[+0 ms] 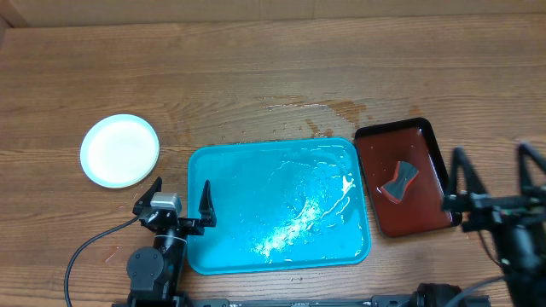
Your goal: Clean dirty plates on tray and stack at the side
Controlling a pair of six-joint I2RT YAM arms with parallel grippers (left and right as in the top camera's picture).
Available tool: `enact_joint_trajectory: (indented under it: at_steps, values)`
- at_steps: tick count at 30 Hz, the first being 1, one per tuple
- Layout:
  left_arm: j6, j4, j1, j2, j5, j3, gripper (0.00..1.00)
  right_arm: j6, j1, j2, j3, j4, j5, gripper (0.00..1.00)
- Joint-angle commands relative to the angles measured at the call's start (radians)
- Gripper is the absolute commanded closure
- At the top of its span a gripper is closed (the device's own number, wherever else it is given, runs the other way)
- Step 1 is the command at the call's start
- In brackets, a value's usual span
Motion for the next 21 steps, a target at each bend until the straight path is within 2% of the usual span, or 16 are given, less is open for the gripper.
enact_joint_trajectory:
  at_steps: [1,9,14,21]
  values:
    - [0.027,-0.001,-0.006,-0.011,0.011,-0.004,0.00,0.002,0.005,-0.076,-0.150,0.116,-0.115,0.00]
    - [0.026,-0.001,-0.006,-0.011,0.011,-0.004,0.00,0.031,0.005,-0.208,-0.493,0.434,-0.188,0.00]
    - [0.027,-0.001,-0.006,-0.011,0.011,-0.004,0.00,0.031,0.005,-0.293,-0.642,0.529,-0.177,0.00]
    - [0.026,-0.001,-0.006,-0.011,0.011,-0.004,0.00,0.031,0.006,-0.384,-0.752,0.570,-0.173,0.00]
